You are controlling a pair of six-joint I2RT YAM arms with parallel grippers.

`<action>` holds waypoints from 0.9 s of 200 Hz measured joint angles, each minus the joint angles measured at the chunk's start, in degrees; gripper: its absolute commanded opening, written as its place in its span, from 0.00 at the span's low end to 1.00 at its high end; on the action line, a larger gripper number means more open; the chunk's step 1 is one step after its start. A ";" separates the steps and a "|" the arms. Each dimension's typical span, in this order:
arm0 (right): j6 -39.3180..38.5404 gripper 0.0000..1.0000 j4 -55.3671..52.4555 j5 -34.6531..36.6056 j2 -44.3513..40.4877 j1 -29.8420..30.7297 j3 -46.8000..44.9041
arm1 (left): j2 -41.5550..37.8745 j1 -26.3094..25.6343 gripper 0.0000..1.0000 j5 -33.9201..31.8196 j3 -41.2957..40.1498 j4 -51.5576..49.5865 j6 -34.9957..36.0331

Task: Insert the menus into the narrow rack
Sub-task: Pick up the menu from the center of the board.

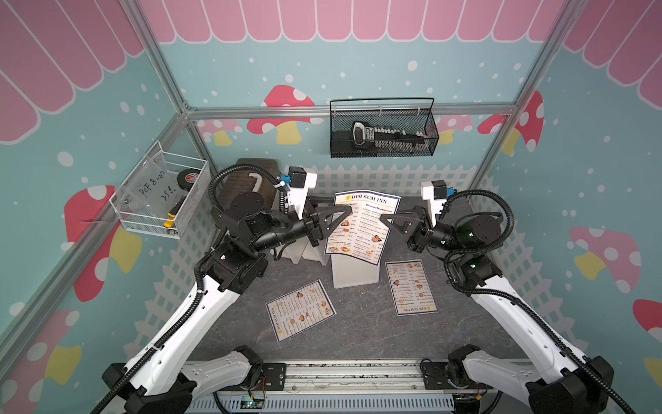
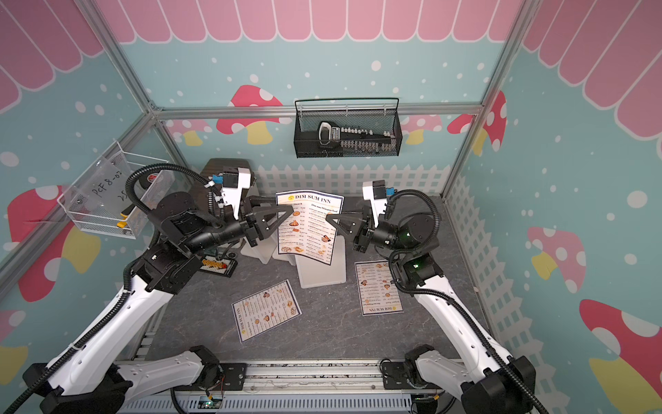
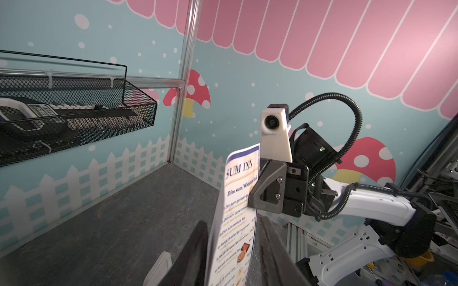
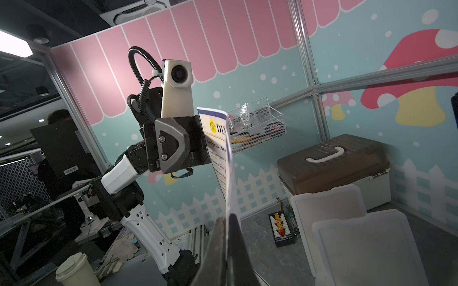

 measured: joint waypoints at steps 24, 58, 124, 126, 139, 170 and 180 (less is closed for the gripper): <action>-2.84 0.00 -5.09 0.22 -0.20 -0.07 2.43 | -0.04 0.02 0.35 2.73 -1.44 -0.13 -0.09; -5.90 0.00 -11.34 0.52 -0.59 -0.44 5.64 | -0.42 0.44 0.35 4.17 -3.72 -0.22 -0.09; -11.02 0.00 -21.03 -1.62 -0.59 -0.66 10.21 | -1.33 1.68 0.27 5.25 -6.16 -0.04 -0.39; -11.21 0.00 -21.38 -1.62 -0.59 -0.66 10.36 | -1.36 1.70 0.26 5.38 -6.19 -0.02 -0.44; -12.44 0.00 -23.41 -1.68 -0.59 -0.66 11.15 | -1.49 1.88 0.24 6.62 -6.19 0.09 -0.68; -14.14 0.00 -26.45 -1.77 -0.61 -0.66 11.78 | -1.40 1.88 0.22 10.32 -6.19 -0.22 -0.72; -14.40 0.00 -27.06 -1.70 -0.61 -0.66 11.78 | -1.42 1.88 0.21 10.88 -6.19 -0.26 -0.72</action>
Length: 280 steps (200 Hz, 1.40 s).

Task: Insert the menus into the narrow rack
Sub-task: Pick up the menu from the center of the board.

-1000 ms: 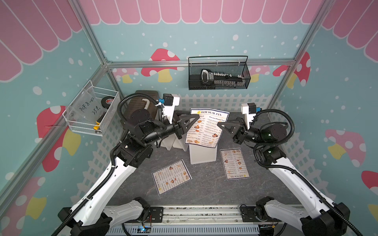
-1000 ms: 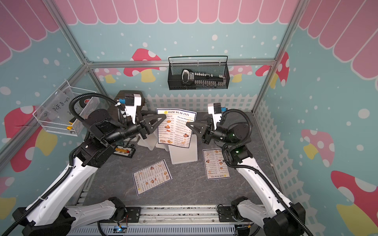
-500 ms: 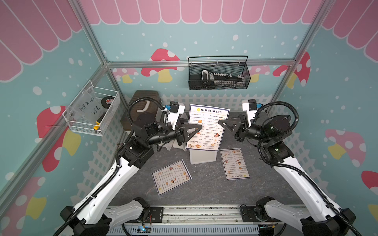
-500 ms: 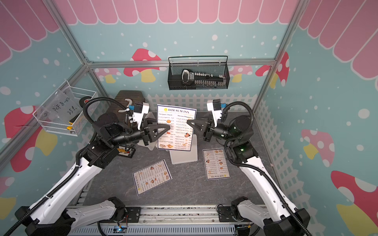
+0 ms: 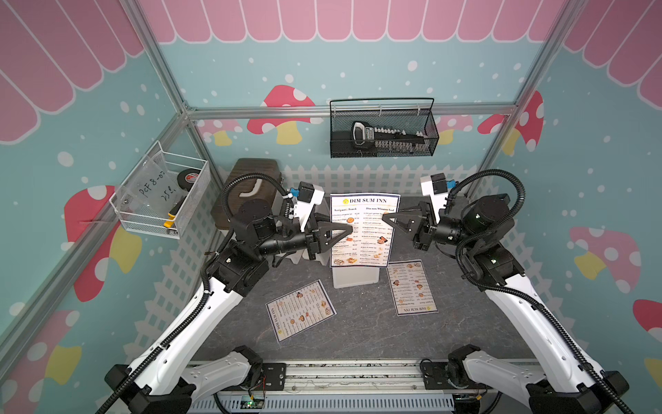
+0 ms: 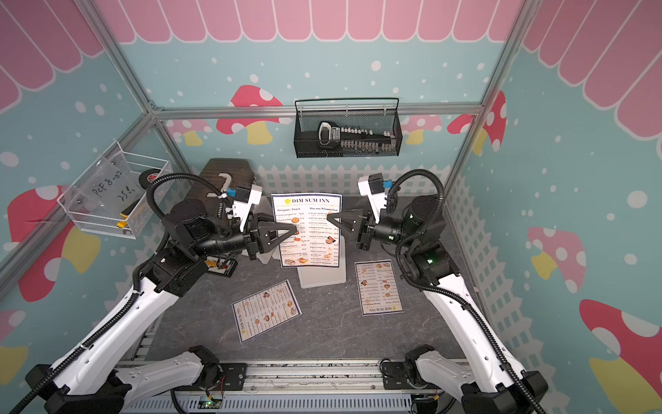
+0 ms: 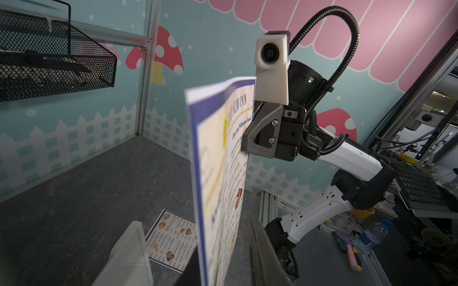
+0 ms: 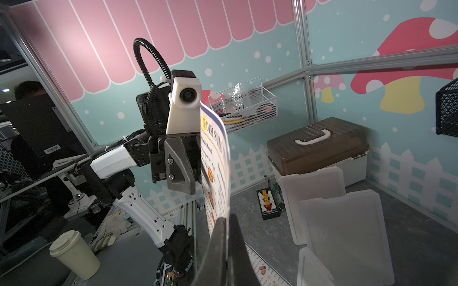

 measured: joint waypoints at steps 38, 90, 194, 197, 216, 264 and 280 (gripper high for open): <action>-0.37 0.00 -0.92 1.07 -0.24 -0.15 0.00 | 0.00 0.00 0.19 0.66 0.00 0.00 0.00; -0.22 0.00 -0.04 3.45 -2.34 -0.22 -0.48 | 0.00 0.00 0.16 0.66 0.00 0.02 -0.02; 2.82 0.00 4.94 3.48 -2.97 -0.61 -1.79 | 0.83 0.00 0.10 0.83 -0.02 0.02 -0.20; 2.91 0.00 5.07 3.39 -2.95 -0.61 -1.79 | 0.85 0.00 0.09 0.83 -0.02 0.02 -0.20; 3.39 0.00 5.64 2.82 -2.80 -0.61 -1.79 | 1.11 0.00 0.06 0.83 -0.02 0.04 -0.22; 3.61 0.06 5.90 2.49 -2.49 -0.61 -2.34 | 1.73 0.02 0.00 0.83 -0.02 0.02 -0.42; 3.87 0.28 5.86 2.40 -2.47 -0.63 -2.62 | 1.73 0.02 0.00 0.81 -0.02 0.09 -0.55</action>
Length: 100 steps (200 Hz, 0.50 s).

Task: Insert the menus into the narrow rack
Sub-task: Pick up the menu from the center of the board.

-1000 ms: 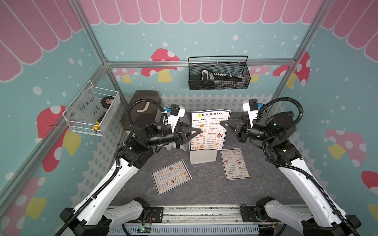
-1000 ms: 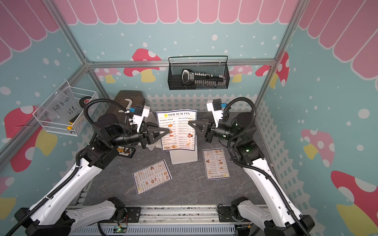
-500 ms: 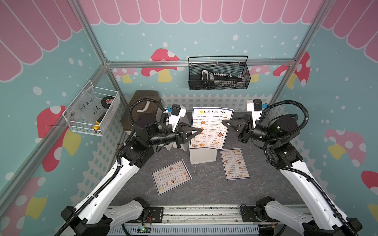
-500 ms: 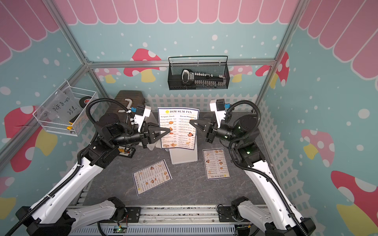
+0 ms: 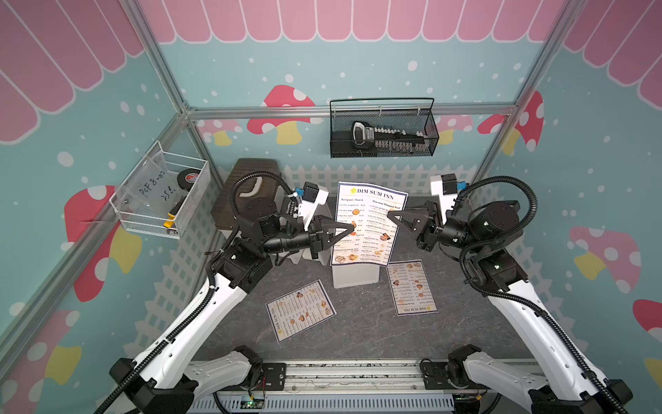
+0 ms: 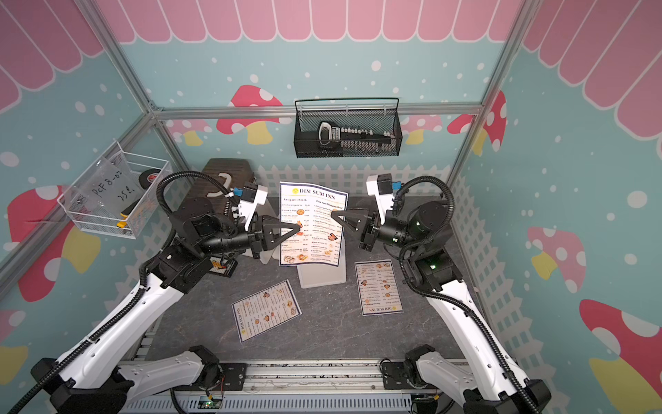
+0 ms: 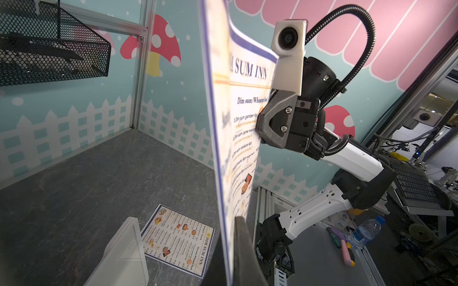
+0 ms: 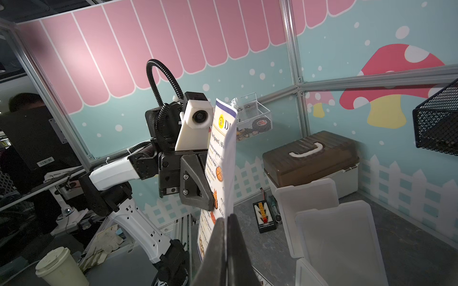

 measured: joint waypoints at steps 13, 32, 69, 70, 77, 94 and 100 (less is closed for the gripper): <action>0.17 0.39 0.24 -0.55 0.04 0.00 -0.28 | 0.07 0.00 0.00 -0.02 0.00 0.09 -0.22; -0.07 0.46 0.57 -1.29 0.20 0.00 -0.61 | 0.33 0.00 0.00 -0.22 0.00 0.94 -1.18; 0.09 0.46 0.83 -0.37 0.83 -0.02 -2.23 | 1.18 0.00 0.00 -2.27 0.00 3.23 -3.19; 0.15 0.47 0.83 -0.28 0.90 0.00 -2.29 | 1.18 0.00 0.00 -2.34 0.00 3.28 -3.23; 0.35 0.47 0.92 0.17 1.31 0.00 -2.54 | 1.40 0.00 0.00 -3.04 -0.02 3.67 -3.61; 1.27 0.46 1.84 1.16 2.62 -0.02 -3.26 | 2.14 0.00 0.00 -4.22 -0.11 4.61 -4.61; 1.70 0.46 2.23 1.57 3.10 -0.02 -3.61 | 2.45 0.00 0.00 -4.55 -0.11 4.94 -4.90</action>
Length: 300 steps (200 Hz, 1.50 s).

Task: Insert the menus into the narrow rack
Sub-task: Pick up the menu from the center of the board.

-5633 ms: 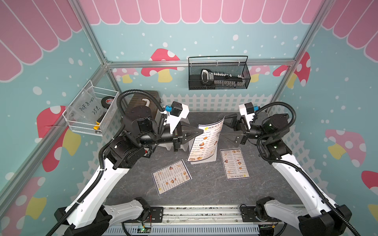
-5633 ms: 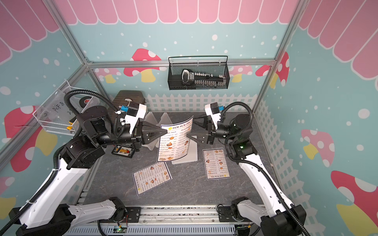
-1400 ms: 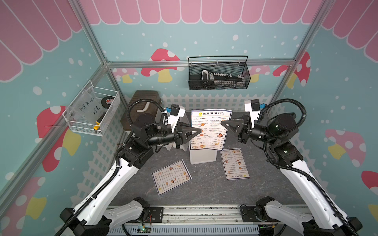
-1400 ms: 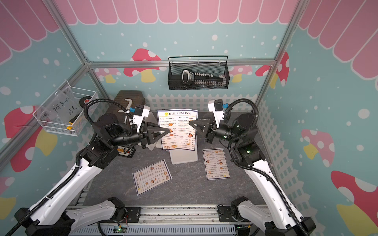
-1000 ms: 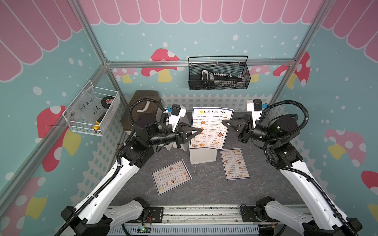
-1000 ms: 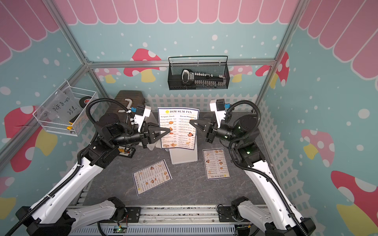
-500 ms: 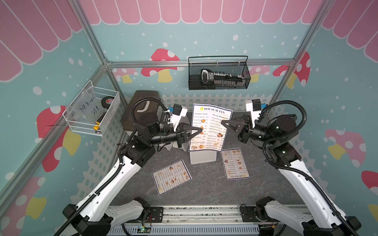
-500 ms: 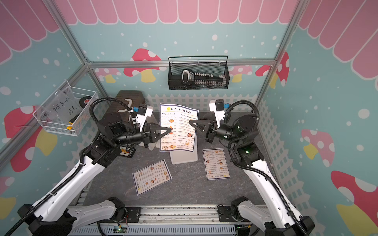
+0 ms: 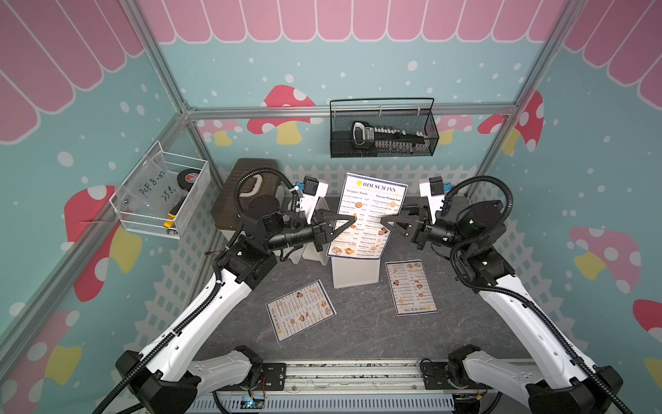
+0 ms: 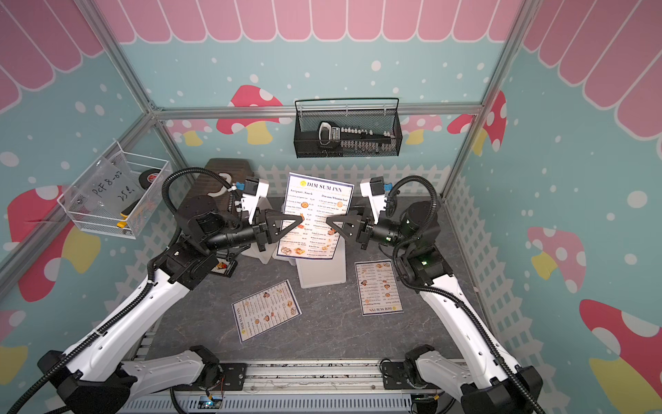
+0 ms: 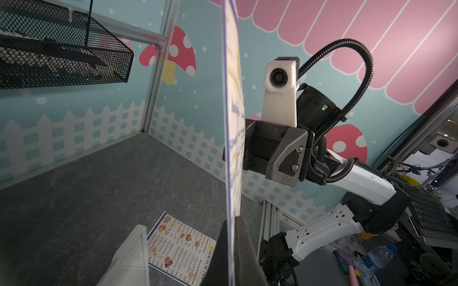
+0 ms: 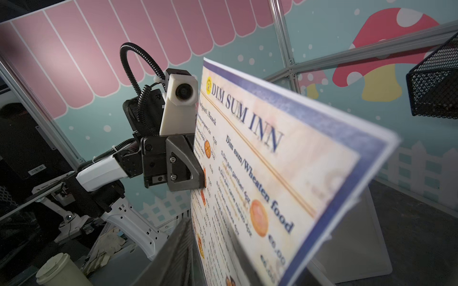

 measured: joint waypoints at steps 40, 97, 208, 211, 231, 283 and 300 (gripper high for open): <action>3.26 0.46 4.17 2.29 1.22 -0.31 -2.38 | 0.74 0.00 0.00 -2.56 -1.55 2.75 -2.10; 8.68 0.40 12.85 4.70 1.29 -0.31 -6.08 | 0.74 0.02 0.00 -6.84 -3.85 6.21 -4.55; 7.58 0.00 11.76 6.51 3.54 -0.31 -5.79 | 0.92 0.02 0.29 -8.87 -5.35 7.37 -4.70; 7.15 0.00 11.06 6.56 3.56 -0.31 -5.57 | 0.96 0.04 0.30 -8.81 -5.35 7.23 -5.09; 2.49 0.00 4.70 7.54 3.56 -0.31 -3.61 | 1.90 0.04 0.40 -8.46 -5.33 5.68 -4.46; -7.54 0.00 -7.39 8.41 3.98 -0.31 -0.11 | 6.78 0.04 0.45 -5.79 -5.33 3.87 -5.31; -9.84 0.00 -10.19 8.46 4.76 -0.31 0.48 | 7.74 0.20 0.46 -5.51 -5.33 3.45 -5.75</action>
